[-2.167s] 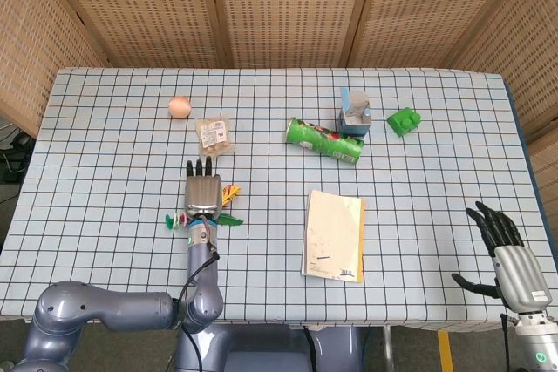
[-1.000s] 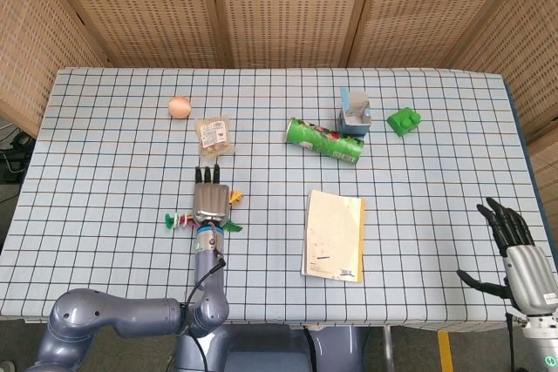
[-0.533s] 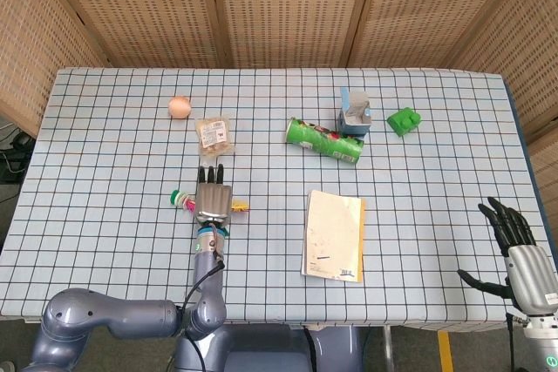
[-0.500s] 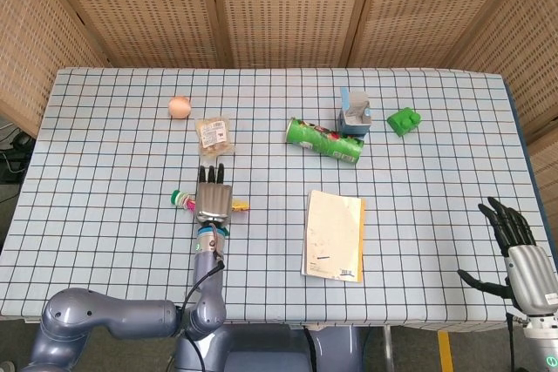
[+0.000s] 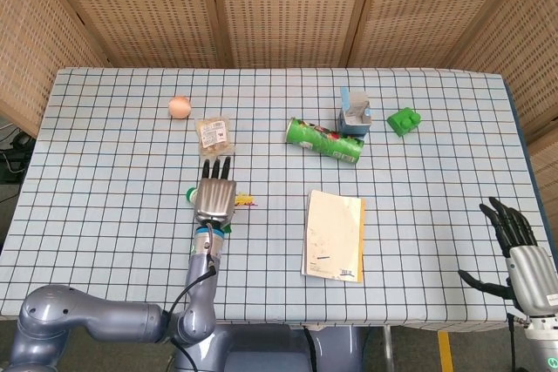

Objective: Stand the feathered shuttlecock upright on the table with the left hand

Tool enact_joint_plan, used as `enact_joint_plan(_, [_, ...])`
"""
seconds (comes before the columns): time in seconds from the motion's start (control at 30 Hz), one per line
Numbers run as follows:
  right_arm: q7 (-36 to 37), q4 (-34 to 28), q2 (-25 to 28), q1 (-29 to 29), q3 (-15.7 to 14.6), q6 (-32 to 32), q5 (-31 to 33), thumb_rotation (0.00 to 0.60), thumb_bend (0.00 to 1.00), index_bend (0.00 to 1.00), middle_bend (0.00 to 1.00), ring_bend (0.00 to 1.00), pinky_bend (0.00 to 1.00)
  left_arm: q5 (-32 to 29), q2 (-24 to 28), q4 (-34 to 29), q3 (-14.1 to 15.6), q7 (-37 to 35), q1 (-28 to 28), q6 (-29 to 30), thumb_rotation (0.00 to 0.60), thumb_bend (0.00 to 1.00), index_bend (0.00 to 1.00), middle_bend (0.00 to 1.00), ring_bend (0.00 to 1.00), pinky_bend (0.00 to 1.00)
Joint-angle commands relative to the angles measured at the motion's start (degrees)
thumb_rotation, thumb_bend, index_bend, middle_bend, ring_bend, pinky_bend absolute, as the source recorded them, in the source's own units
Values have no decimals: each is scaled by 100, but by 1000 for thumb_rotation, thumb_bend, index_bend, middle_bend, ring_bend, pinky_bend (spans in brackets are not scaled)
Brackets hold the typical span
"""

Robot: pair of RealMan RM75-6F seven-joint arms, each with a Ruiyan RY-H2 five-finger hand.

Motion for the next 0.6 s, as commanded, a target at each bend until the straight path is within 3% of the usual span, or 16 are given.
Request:
enact_joint_plan(0.03, [-1, 0, 2, -4, 1, 13, -8, 600, 61, 2, 0, 0, 18, 182, 262, -377, 23, -415, 243, -20, 600, 524, 612, 0, 0, 0])
enact_joint_plan(0.37, [-159, -52, -14, -11, -21, 45, -87, 600, 60, 2, 0, 0, 18, 1045, 1314, -1416, 378, -1706, 1042, -95, 600, 526, 618, 0, 0, 0])
enact_joint_plan(0.6, [-297, -86, -42, -21, -42, 68, -139, 600, 60, 2, 0, 0, 18, 1826, 1793, -1653, 638, -2912, 1522, -351, 600, 546, 638, 0, 0, 0])
